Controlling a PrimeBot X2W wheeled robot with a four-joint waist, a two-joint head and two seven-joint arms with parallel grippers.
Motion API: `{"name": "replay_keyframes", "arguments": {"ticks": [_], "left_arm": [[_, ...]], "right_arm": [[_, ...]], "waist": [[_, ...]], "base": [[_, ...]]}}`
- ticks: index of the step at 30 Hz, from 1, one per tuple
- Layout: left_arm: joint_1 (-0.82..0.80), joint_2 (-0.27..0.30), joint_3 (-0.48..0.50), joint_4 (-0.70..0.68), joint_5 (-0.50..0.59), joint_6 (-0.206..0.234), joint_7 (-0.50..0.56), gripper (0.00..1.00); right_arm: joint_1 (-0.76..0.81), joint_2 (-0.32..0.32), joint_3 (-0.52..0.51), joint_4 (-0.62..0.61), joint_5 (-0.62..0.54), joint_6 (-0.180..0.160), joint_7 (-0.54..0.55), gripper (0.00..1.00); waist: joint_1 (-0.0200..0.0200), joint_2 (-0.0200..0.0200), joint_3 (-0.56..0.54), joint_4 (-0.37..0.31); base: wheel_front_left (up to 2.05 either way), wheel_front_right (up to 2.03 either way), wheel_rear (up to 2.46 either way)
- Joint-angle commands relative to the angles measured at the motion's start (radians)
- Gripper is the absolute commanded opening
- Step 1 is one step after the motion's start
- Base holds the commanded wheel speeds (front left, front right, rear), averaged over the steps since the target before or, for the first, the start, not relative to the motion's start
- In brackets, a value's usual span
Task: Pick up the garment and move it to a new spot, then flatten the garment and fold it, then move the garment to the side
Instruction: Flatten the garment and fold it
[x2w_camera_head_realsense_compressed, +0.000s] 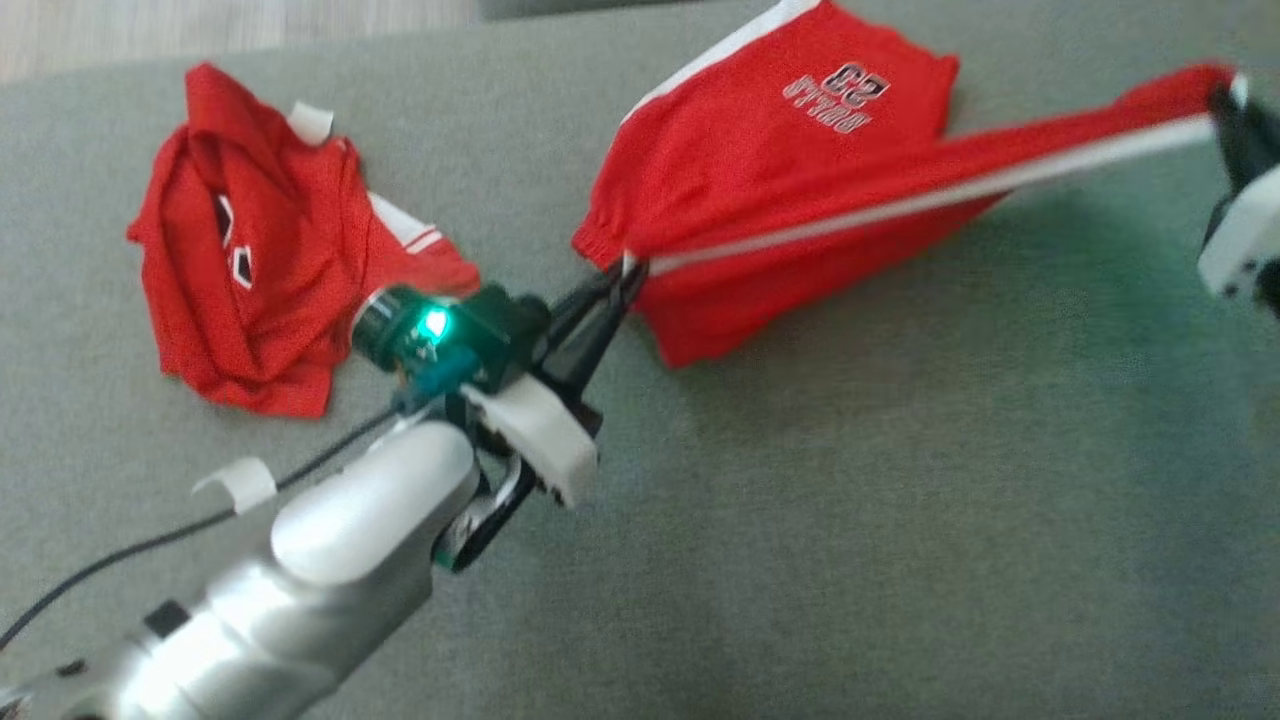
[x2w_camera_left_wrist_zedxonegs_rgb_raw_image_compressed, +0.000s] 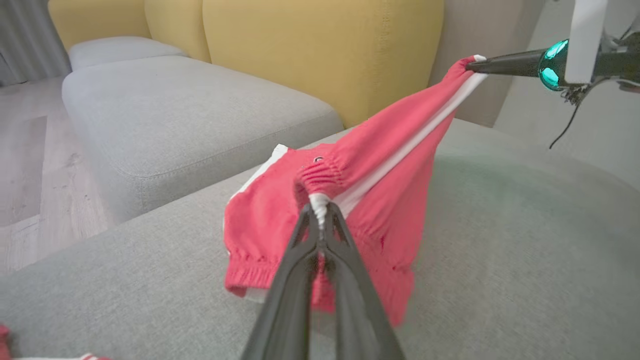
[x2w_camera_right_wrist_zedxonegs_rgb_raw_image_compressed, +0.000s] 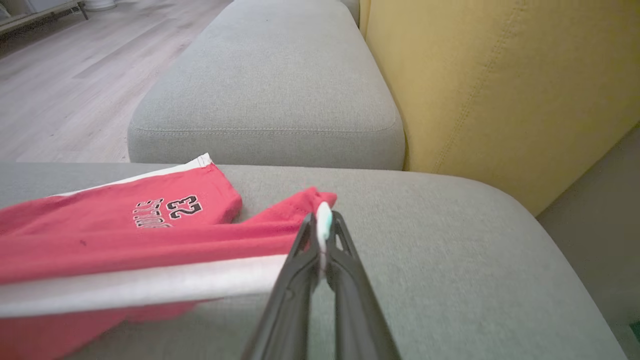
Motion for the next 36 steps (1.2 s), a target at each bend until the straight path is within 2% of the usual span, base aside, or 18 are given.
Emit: {"name": "replay_keyframes", "arguments": {"ticks": [1,6,12,19,20,28,29,30,32,33,36], "left_arm": [[-0.049,0.028,0.054,-0.005,-0.002,0.013,-0.010,0.00],[-0.116,-0.001,0.073,0.038,0.003,0.019,-0.010,0.00],[-0.175,-0.043,0.075,0.080,0.008,0.012,-0.007,0.00],[-0.214,-0.094,0.063,0.100,0.013,-0.006,-0.012,0.00],[-0.235,-0.118,0.060,0.112,0.017,-0.011,-0.020,0.00],[-0.290,-0.186,0.050,0.167,0.032,-0.021,-0.045,0.00],[-0.297,-0.193,0.047,0.174,0.036,-0.022,-0.049,0.00],[-0.304,-0.200,0.045,0.181,0.043,-0.020,-0.056,0.06],[-0.312,-0.211,0.044,0.199,0.049,-0.015,-0.068,0.79],[-0.314,-0.214,0.046,0.208,0.050,-0.011,-0.073,1.00],[-0.316,-0.221,0.063,0.230,0.048,0.000,-0.100,1.00]], "right_arm": [[-0.027,-0.021,-0.014,-0.017,-0.011,-0.001,-0.004,0.00],[-0.135,0.013,-0.042,0.012,-0.085,-0.001,0.010,0.00],[-0.257,0.036,-0.021,0.069,-0.158,-0.001,0.022,0.00],[-0.376,0.025,0.012,0.158,-0.218,-0.001,0.015,0.00],[-0.424,0.021,0.016,0.198,-0.237,-0.001,0.003,0.00],[-0.521,0.007,0.036,0.286,-0.283,-0.001,-0.032,0.00],[-0.533,0.003,0.037,0.296,-0.296,-0.001,-0.038,0.41],[-0.544,0.000,0.030,0.310,-0.304,-0.001,-0.043,1.00],[-0.565,0.003,0.021,0.332,-0.320,-0.001,-0.061,1.00],[-0.575,0.009,0.007,0.340,-0.318,-0.001,-0.076,1.00],[-0.602,0.024,-0.036,0.363,-0.320,-0.001,-0.129,1.00]], "waist": [[-0.0002,0.0000,0.040,0.021],[-0.0002,0.0000,0.110,0.061],[-0.0002,0.0000,0.180,0.120],[-0.0002,0.0000,0.247,0.199],[-0.0002,0.0000,0.274,0.226],[-0.0002,0.0000,0.326,0.280],[-0.0002,0.0000,0.331,0.284],[-0.0002,0.0000,0.334,0.286],[-0.0002,0.0000,0.338,0.289],[-0.0002,0.0000,0.339,0.288],[-0.0002,0.0000,0.334,0.280]], "base": [[0.00,0.00,0.00],[0.00,0.00,0.00],[0.00,0.00,0.00],[0.00,0.00,0.00],[0.00,0.00,0.00],[0.00,0.00,0.00],[0.00,0.00,0.00],[0.00,0.00,0.00],[0.00,0.00,0.00],[0.00,0.00,0.00],[0.00,0.00,0.00]]}}
